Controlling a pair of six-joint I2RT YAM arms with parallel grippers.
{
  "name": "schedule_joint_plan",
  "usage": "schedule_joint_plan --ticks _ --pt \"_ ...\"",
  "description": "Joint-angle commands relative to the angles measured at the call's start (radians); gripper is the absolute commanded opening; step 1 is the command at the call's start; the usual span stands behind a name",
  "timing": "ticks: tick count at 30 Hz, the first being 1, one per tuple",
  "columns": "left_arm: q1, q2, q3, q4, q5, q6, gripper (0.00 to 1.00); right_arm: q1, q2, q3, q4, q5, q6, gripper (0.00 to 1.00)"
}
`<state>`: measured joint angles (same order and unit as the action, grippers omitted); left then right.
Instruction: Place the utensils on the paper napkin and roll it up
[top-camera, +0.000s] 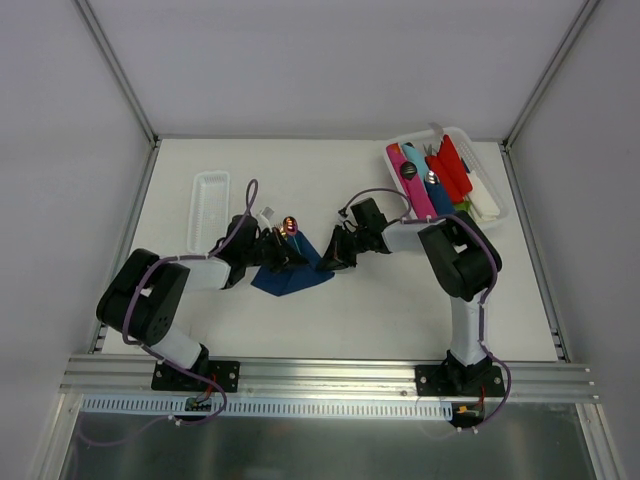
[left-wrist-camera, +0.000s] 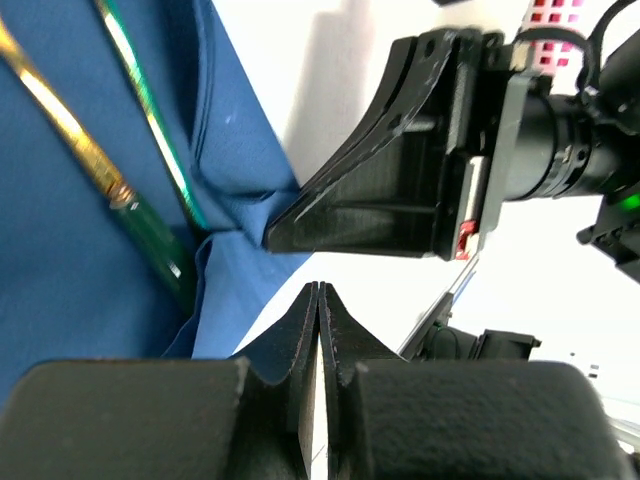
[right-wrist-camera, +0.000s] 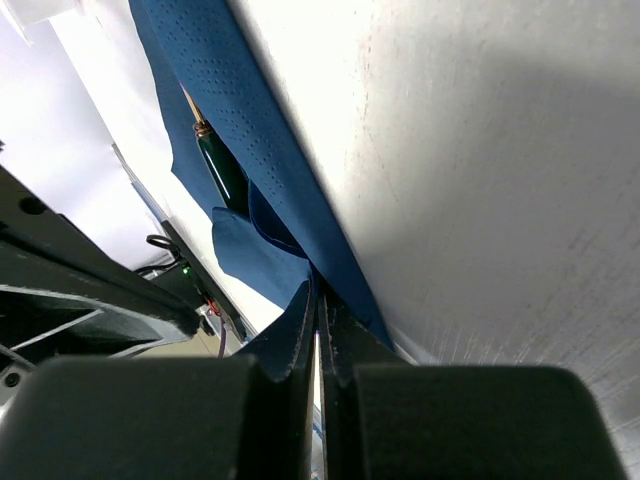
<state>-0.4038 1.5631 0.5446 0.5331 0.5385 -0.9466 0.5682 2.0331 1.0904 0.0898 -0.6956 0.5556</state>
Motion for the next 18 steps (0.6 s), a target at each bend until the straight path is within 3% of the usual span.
schedule_joint_plan --ticks 1,18 --pt "0.014 -0.028 -0.035 -0.013 -0.018 0.032 0.00 -0.004 0.019 0.017 -0.056 0.067 -0.042 0.00" --pt "0.016 0.144 -0.060 0.131 -0.035 -0.011 0.00 -0.004 -0.022 0.029 -0.058 0.045 -0.049 0.00"
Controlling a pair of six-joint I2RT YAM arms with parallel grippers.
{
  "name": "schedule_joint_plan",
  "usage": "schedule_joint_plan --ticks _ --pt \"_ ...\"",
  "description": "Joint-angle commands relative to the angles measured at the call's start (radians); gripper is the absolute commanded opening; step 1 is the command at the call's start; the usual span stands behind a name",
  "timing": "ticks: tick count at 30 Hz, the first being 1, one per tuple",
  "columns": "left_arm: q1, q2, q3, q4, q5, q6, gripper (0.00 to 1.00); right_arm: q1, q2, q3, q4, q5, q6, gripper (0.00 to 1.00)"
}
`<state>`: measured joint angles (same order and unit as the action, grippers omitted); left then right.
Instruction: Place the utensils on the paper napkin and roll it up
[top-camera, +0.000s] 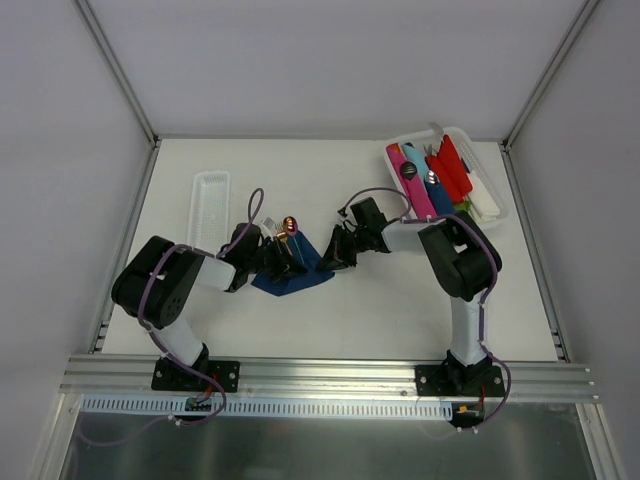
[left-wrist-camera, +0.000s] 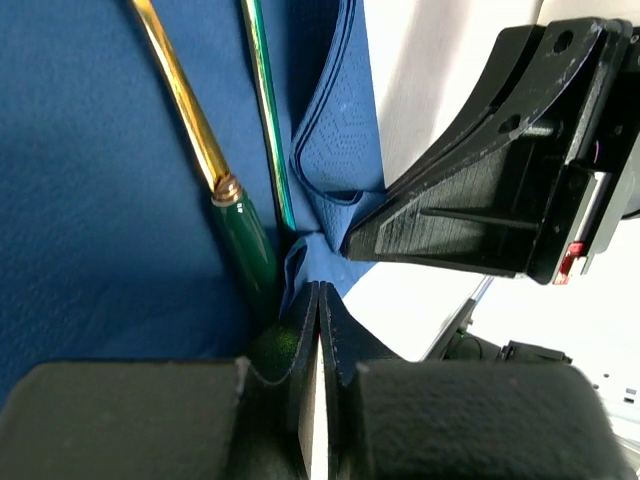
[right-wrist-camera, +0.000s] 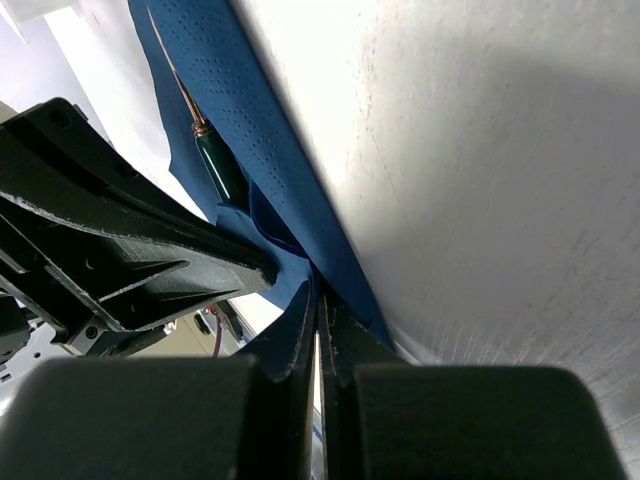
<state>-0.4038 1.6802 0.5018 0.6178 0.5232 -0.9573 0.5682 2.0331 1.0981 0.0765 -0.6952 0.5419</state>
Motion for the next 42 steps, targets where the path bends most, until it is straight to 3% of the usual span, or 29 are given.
schedule_joint_plan --ticks 1,13,31,42 --pt "0.014 0.033 -0.020 0.056 -0.019 -0.001 0.00 -0.004 -0.028 0.023 -0.044 0.040 -0.036 0.00" --pt "0.019 0.061 -0.035 0.100 -0.011 -0.014 0.00 -0.002 -0.136 0.037 0.029 -0.023 0.084 0.00" --pt "0.022 0.033 -0.043 0.102 -0.002 -0.008 0.00 0.058 0.006 0.065 0.134 -0.063 0.306 0.00" --pt "0.022 -0.152 -0.039 0.024 0.037 0.051 0.00 0.055 0.035 0.057 0.126 -0.038 0.290 0.00"
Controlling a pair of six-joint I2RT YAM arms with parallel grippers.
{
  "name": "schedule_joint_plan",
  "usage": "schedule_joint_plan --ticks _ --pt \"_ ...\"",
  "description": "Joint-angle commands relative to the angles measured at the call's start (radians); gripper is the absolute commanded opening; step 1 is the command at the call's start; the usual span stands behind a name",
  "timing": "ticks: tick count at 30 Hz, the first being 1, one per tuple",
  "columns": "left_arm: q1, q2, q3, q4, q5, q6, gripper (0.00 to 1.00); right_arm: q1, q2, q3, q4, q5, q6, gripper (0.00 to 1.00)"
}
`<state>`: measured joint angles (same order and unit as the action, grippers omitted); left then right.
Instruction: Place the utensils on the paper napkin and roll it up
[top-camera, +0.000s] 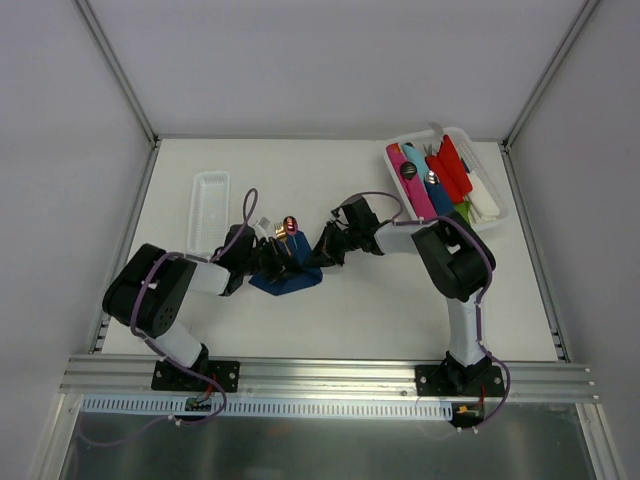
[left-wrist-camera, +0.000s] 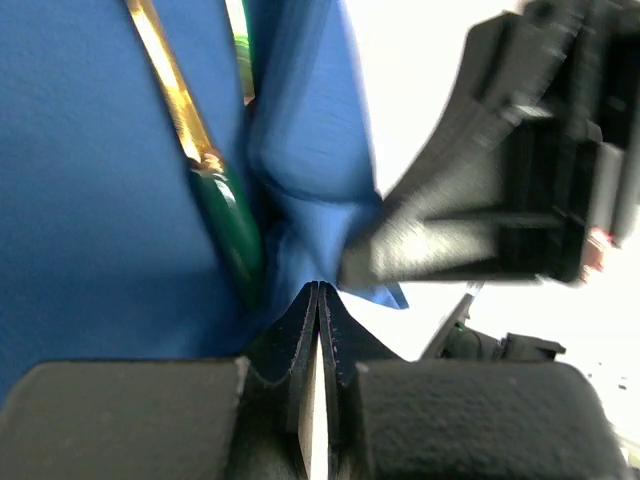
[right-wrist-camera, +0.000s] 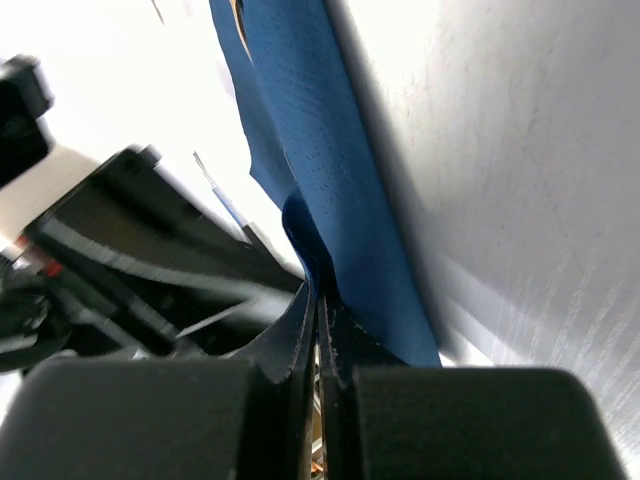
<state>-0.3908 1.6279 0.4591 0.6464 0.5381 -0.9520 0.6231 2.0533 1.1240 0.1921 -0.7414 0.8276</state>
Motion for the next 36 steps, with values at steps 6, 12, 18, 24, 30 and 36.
schedule_joint_plan --ticks 6,12,18,24,30,36 --pt "0.009 -0.232 0.000 -0.103 0.019 0.067 0.00 -0.003 0.022 0.036 -0.002 0.013 -0.013 0.00" --pt "0.009 -0.255 -0.036 -0.140 0.010 0.079 0.00 -0.005 0.019 0.036 -0.005 0.014 -0.019 0.00" --pt "0.010 -0.246 -0.076 -0.171 -0.016 0.093 0.00 -0.006 0.018 0.037 -0.008 0.013 -0.022 0.00" --pt "0.013 -0.215 -0.092 -0.198 -0.062 0.095 0.00 -0.006 0.013 0.036 -0.008 0.013 -0.025 0.00" --pt "0.024 -0.195 -0.106 -0.200 -0.109 0.078 0.00 -0.005 0.004 0.037 -0.008 0.008 -0.027 0.00" --pt "0.026 -0.148 -0.091 -0.220 -0.122 0.078 0.00 -0.005 -0.016 0.043 -0.005 0.002 -0.028 0.00"
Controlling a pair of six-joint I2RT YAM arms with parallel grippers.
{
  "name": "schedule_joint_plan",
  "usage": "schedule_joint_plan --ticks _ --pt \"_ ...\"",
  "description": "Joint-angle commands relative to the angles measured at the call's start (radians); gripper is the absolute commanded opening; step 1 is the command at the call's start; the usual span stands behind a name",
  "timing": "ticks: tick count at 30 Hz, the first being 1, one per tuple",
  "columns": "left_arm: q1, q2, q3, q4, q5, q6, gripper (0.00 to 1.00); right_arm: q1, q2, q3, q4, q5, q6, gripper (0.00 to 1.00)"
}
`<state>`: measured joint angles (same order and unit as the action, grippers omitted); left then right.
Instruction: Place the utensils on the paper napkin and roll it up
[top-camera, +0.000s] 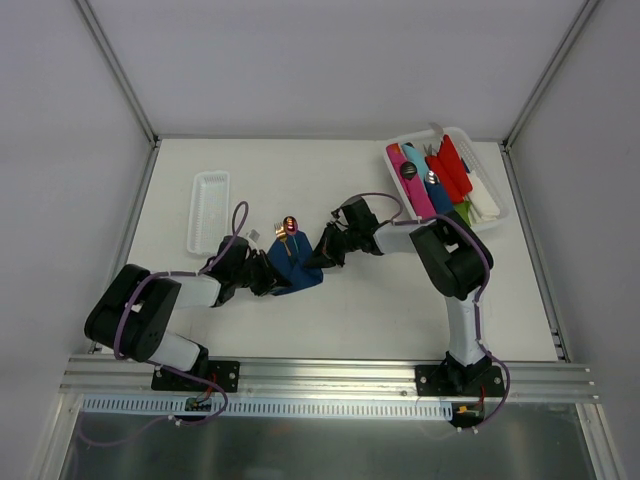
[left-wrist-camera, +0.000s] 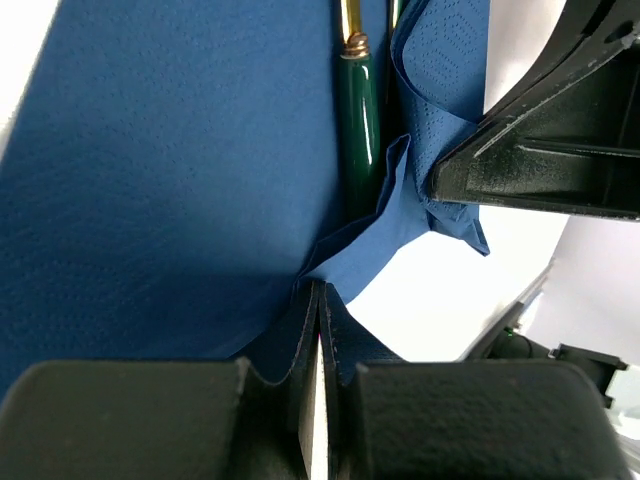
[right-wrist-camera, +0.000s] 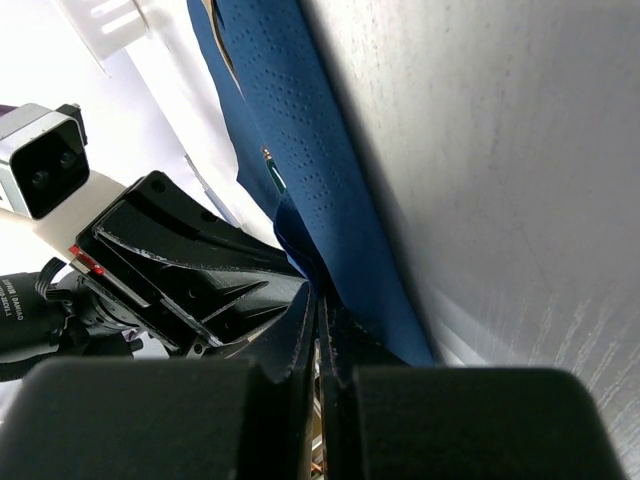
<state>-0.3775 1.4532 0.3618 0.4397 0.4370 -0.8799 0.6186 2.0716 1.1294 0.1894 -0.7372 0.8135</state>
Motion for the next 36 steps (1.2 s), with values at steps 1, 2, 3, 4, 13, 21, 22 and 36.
schedule_joint_plan --ticks 1,2,3,4,13,21,22,36 --pt "0.014 0.033 0.011 -0.015 -0.017 0.006 0.00 0.001 -0.039 0.040 0.001 -0.002 -0.010 0.00" --pt "0.014 0.041 0.014 -0.018 -0.015 0.007 0.00 0.001 -0.045 0.040 0.007 -0.002 -0.007 0.00" --pt "0.012 0.055 0.020 -0.019 -0.011 0.009 0.00 0.004 -0.050 0.038 0.018 -0.002 0.006 0.00" --pt "0.014 0.059 0.022 -0.019 -0.007 0.009 0.00 0.006 -0.057 0.038 0.024 -0.001 0.012 0.00" --pt "0.012 0.072 0.029 -0.027 -0.003 0.015 0.00 0.036 -0.050 0.044 0.082 0.004 0.095 0.00" --pt "0.012 0.076 0.029 -0.030 -0.001 0.021 0.00 0.072 -0.010 0.043 0.160 0.010 0.193 0.00" --pt "0.012 0.076 0.029 -0.032 -0.001 0.019 0.00 0.075 0.001 0.043 0.171 0.009 0.203 0.00" --pt "0.014 0.035 0.017 -0.035 0.006 0.022 0.00 0.093 0.087 0.052 0.220 0.028 0.230 0.00"
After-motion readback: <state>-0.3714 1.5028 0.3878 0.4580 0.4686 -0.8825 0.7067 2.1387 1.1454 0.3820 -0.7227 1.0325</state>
